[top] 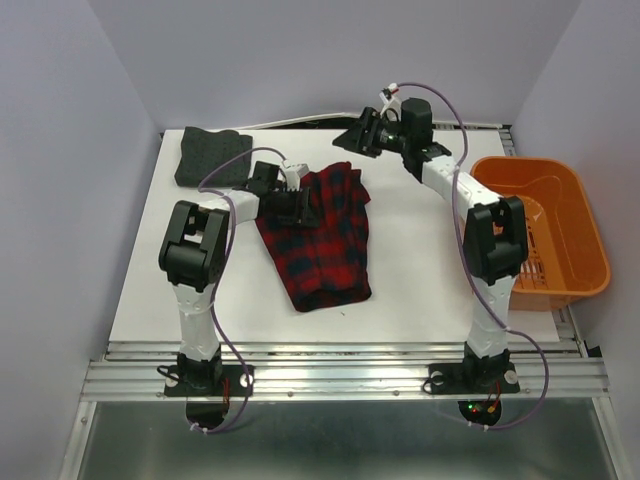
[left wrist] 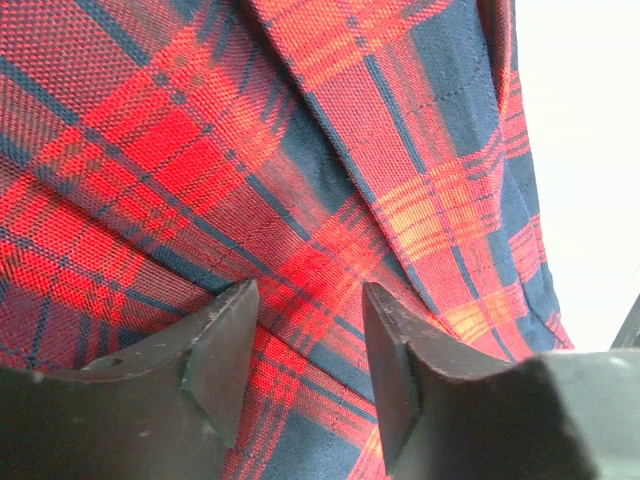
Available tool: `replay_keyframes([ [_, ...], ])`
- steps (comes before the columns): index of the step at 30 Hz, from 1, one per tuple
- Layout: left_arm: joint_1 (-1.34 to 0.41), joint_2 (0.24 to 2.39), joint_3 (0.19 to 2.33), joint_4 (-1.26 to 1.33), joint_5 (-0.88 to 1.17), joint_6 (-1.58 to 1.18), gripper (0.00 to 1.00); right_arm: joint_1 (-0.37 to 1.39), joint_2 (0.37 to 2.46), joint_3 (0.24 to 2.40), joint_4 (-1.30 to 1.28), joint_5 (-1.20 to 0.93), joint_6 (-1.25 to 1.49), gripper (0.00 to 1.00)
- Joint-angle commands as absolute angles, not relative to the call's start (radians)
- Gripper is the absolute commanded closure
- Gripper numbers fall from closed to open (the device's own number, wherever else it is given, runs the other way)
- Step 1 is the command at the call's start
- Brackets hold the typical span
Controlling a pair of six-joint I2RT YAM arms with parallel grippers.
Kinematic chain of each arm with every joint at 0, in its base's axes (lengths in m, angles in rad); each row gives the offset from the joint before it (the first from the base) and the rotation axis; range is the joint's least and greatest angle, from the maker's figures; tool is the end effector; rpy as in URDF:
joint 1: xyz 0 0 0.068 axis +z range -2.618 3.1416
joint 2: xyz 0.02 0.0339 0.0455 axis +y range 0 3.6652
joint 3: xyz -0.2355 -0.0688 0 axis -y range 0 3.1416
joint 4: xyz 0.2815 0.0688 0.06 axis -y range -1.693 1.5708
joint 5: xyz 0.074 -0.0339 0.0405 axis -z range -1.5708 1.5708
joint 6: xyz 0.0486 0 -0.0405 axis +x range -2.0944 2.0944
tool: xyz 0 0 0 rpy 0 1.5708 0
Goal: Fold and stack the skirts
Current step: Fold the skirt
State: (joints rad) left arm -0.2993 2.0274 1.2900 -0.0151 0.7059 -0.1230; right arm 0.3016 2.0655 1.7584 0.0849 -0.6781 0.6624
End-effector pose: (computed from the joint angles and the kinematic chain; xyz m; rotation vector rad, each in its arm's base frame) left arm 0.4241 -0.1639 0.1042 0.5652 2.2459 -1.0316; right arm 0.4945 0.1858 0.2682 -0.1823 1.9265 1.2721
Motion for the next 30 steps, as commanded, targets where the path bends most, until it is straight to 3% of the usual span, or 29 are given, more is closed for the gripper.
replay_keyframes([
  [1,-0.29,1.939,1.305,-0.057,0.641,-0.069,0.4,0.305,2.149,1.727,0.11,-0.762,0.733,0.39],
  [8,-0.298,1.853,1.27,-0.064,0.62,-0.02,0.37,0.324,2.267,1.68,0.233,-0.795,0.816,0.43],
  [21,-0.272,1.878,1.433,-0.172,0.494,0.175,0.37,0.313,2.251,1.644,-0.03,-0.597,0.534,0.55],
  [26,-0.322,1.659,1.444,-0.28,0.376,0.372,0.3,0.313,2.153,1.684,-0.063,-0.692,0.558,0.46],
  [30,-0.498,1.432,1.261,-0.342,0.2,0.498,0.19,0.313,2.039,1.68,-0.081,-0.765,0.575,0.38],
])
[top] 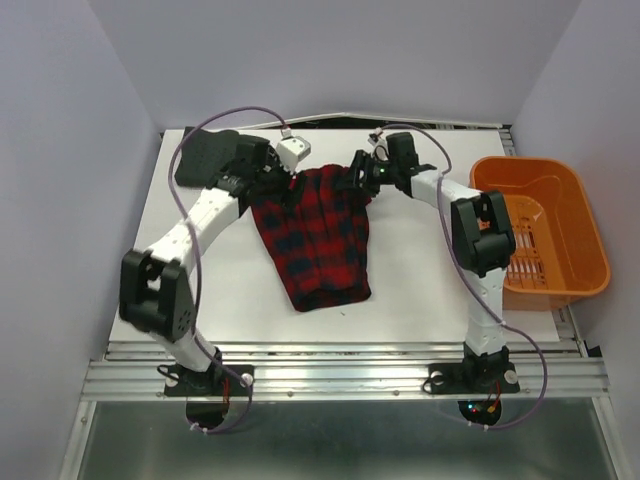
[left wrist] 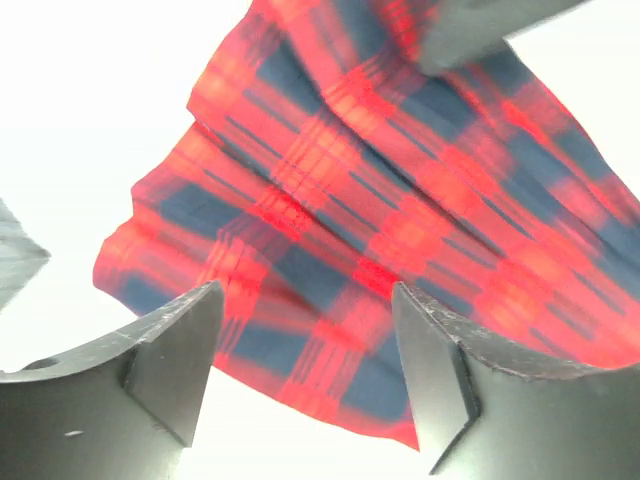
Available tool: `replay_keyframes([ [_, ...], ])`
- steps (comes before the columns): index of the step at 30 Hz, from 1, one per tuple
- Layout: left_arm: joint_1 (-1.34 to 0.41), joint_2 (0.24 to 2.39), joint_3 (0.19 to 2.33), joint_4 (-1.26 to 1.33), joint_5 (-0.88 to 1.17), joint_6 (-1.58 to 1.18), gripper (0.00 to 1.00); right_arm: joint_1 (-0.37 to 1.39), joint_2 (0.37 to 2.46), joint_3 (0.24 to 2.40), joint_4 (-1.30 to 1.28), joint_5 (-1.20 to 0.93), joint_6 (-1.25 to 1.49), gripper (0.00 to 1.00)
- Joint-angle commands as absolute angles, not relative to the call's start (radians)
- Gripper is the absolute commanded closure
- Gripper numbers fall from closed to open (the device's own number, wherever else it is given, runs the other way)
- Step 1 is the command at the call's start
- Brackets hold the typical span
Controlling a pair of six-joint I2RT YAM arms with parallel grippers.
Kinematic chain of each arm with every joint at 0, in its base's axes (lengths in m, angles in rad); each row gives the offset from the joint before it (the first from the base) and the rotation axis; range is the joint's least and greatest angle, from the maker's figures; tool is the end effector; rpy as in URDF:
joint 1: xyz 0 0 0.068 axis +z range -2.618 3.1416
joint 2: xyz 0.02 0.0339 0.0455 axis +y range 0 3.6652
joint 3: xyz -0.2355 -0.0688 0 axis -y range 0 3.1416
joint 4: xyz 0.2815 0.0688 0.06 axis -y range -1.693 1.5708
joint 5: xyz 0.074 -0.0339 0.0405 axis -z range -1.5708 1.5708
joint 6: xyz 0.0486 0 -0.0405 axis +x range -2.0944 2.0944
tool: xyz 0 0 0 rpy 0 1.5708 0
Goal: Fold and stack the skirts
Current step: Fold the skirt
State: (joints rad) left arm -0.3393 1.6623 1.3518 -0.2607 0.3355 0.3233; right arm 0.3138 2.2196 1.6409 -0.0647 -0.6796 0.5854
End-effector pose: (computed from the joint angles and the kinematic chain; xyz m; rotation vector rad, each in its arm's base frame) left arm 0.3990 -0.1578 0.2543 0.8747 1.9404 -0.3681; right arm 0.4854 0.1896 0.1303 -0.0913 2.3295 1.2298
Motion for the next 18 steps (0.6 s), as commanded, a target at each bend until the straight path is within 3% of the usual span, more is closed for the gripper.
replay_keyframes([
  [1,-0.549,1.384,1.153,-0.339,0.098,0.541,0.18,0.313,2.019,1.666,-0.092,-0.782,0.565,0.38],
  [7,-0.927,1.154,0.865,-0.333,-0.184,0.529,0.08,0.374,1.867,1.542,-0.155,-0.81,0.505,0.36],
  [10,-0.945,1.16,0.836,-0.345,-0.186,0.509,0.04,0.422,1.845,1.438,-0.16,-0.815,0.485,0.39],
  [14,-1.098,1.184,0.813,-0.307,-0.261,0.537,0.04,0.488,1.832,1.252,-0.094,-0.824,0.465,0.45],
  [18,-1.208,1.268,0.813,-0.291,-0.324,0.548,0.03,0.497,1.882,1.215,-0.13,-0.821,0.41,0.5],
])
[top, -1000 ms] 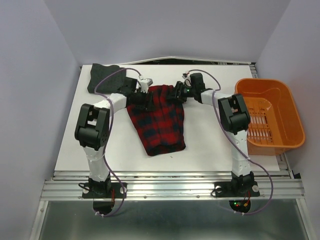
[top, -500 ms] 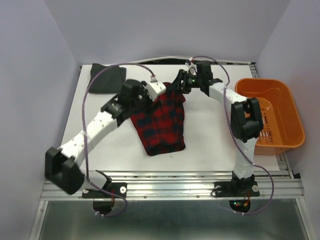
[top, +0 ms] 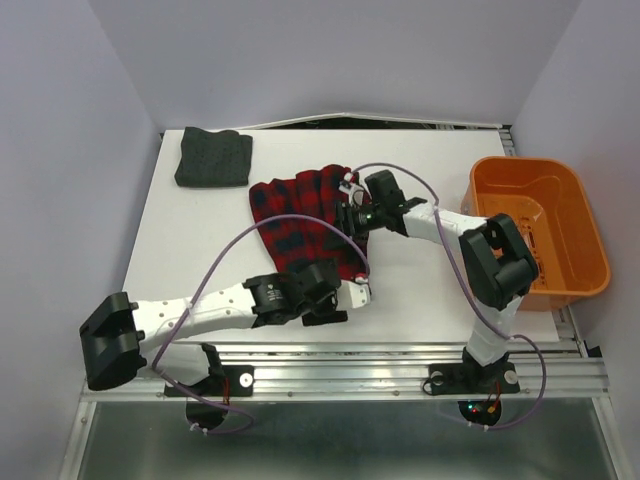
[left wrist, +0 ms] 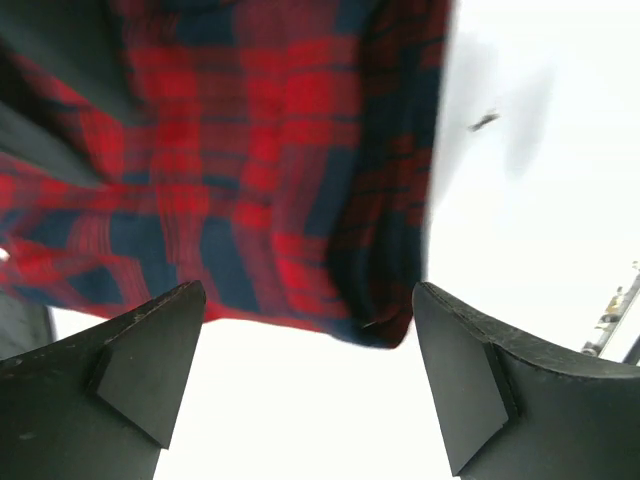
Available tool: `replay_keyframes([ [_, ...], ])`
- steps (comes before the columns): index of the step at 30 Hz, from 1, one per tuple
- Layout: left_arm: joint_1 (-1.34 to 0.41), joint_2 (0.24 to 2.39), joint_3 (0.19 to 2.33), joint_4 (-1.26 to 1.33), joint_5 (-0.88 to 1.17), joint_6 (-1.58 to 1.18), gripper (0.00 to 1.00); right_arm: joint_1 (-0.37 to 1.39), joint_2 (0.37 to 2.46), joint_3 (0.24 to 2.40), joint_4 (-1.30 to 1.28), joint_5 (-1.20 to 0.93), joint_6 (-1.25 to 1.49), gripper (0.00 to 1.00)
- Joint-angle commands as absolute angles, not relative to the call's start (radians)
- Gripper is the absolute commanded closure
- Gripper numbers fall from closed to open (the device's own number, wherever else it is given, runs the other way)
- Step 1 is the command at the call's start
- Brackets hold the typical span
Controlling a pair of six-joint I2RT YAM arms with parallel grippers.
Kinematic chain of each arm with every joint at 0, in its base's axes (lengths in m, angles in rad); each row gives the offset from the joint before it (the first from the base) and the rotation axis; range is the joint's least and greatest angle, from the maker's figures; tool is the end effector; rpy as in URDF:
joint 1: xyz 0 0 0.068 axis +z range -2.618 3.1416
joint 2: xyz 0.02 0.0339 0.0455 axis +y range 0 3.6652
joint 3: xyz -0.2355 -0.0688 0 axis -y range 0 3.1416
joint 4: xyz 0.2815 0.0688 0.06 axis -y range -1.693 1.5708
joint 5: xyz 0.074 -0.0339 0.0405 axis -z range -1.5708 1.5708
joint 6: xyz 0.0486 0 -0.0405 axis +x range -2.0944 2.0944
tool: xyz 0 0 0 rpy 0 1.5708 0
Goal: Fold and stack the skirts
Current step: Fold the skirt
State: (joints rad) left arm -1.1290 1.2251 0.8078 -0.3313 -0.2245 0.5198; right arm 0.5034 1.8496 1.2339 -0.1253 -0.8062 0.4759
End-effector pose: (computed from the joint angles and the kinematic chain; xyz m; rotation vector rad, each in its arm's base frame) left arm 0.1427 -0.2763 0.1932 1.6077 1.6405 -0.0532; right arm 0.3586 0.2375 0.1537 -0.4852 2.4008 1.4046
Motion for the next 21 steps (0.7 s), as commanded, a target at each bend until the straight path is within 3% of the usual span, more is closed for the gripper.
replay_keyframes([
  [1,-1.221,1.287,0.818,-0.291,-0.342,0.549,0.03,0.497,1.891,1.209,-0.133,-0.805,0.391,0.5],
  [12,-1.243,1.538,0.876,-0.285,-0.348,0.483,0.03,0.497,2.051,1.218,-0.238,-0.755,0.307,0.58],
  [16,-1.244,1.598,0.867,-0.256,-0.388,0.469,0.13,0.497,2.071,1.215,-0.247,-0.744,0.302,0.59],
  [21,-1.244,1.666,0.831,-0.19,-0.459,0.466,0.4,0.497,2.08,1.216,-0.255,-0.741,0.301,0.6],
])
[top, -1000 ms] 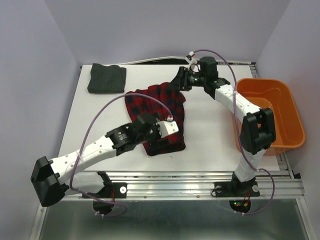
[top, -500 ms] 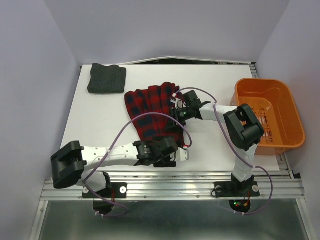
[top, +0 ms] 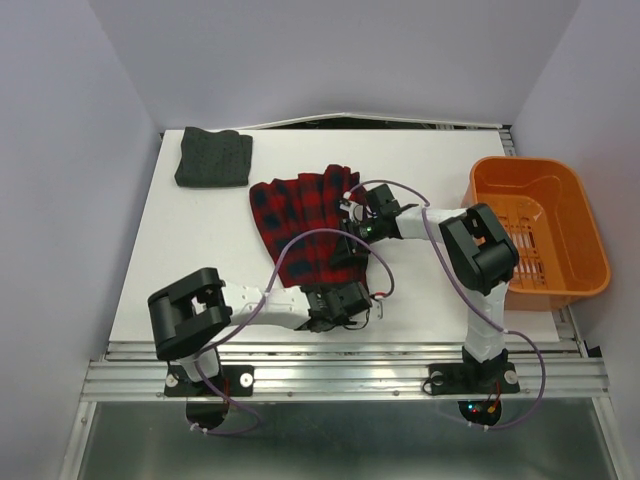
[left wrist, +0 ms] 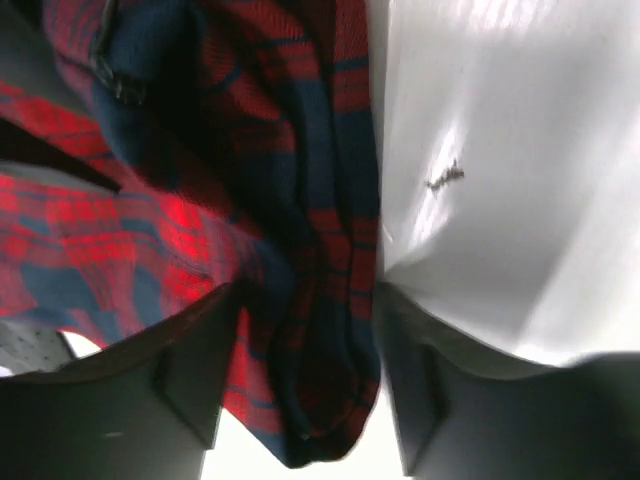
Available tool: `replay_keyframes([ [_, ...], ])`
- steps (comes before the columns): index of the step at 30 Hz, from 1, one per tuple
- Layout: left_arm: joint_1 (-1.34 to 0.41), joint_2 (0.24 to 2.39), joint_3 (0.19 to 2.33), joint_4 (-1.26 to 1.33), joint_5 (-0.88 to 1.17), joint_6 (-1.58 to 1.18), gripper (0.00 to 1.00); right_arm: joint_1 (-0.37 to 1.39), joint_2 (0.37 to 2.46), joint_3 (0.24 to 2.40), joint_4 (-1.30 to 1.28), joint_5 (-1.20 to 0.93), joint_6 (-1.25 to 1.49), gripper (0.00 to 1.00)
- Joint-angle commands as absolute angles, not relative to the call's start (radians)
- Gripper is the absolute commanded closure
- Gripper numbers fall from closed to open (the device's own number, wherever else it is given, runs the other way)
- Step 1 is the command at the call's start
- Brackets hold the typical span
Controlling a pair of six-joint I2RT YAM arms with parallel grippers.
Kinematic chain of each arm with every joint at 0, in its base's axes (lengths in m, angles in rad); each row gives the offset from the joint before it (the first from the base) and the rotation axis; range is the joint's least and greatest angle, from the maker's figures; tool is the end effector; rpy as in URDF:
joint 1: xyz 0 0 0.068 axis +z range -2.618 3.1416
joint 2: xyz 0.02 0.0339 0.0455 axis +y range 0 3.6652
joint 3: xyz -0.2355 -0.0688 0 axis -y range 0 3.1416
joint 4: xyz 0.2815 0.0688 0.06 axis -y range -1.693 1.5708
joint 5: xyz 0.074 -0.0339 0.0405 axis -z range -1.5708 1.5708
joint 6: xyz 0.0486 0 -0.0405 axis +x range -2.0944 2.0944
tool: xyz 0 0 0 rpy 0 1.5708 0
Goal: Fold and stack the skirts
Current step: Fold the skirt
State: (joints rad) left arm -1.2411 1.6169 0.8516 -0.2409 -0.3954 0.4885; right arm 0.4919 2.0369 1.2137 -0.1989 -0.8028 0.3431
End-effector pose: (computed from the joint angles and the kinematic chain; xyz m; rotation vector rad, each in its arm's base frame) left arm 0.1275 -0.3147 0.0966 1.7873 1.7125 0.1970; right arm 0.3514 0.2280 0.0663 -0.5141 2.6265 1.3343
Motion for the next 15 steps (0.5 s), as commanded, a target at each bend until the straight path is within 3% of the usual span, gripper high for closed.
replay_keyframes([
  [1,-1.244,1.67,0.828,-0.181,-0.484,0.466,0.46,0.497,2.083,1.218,-0.255,-0.741,0.301,0.6],
  [3,-1.244,1.672,0.816,-0.154,-0.512,0.471,0.49,0.497,2.082,1.218,-0.258,-0.741,0.298,0.62],
  [8,-1.244,1.635,0.824,-0.173,-0.534,0.486,0.82,0.497,2.069,1.218,-0.267,-0.771,0.298,0.65],
  [9,-1.244,1.609,0.828,-0.181,-0.531,0.486,0.84,0.497,2.063,1.219,-0.273,-0.778,0.29,0.66],
  [10,-1.244,1.594,0.834,-0.207,-0.523,0.489,0.97,0.497,2.045,1.22,-0.276,-0.782,0.285,0.66],
  [15,-1.244,1.478,0.925,-0.353,-0.396,0.477,1.0,0.497,1.974,1.32,-0.352,-0.782,0.166,0.55],
])
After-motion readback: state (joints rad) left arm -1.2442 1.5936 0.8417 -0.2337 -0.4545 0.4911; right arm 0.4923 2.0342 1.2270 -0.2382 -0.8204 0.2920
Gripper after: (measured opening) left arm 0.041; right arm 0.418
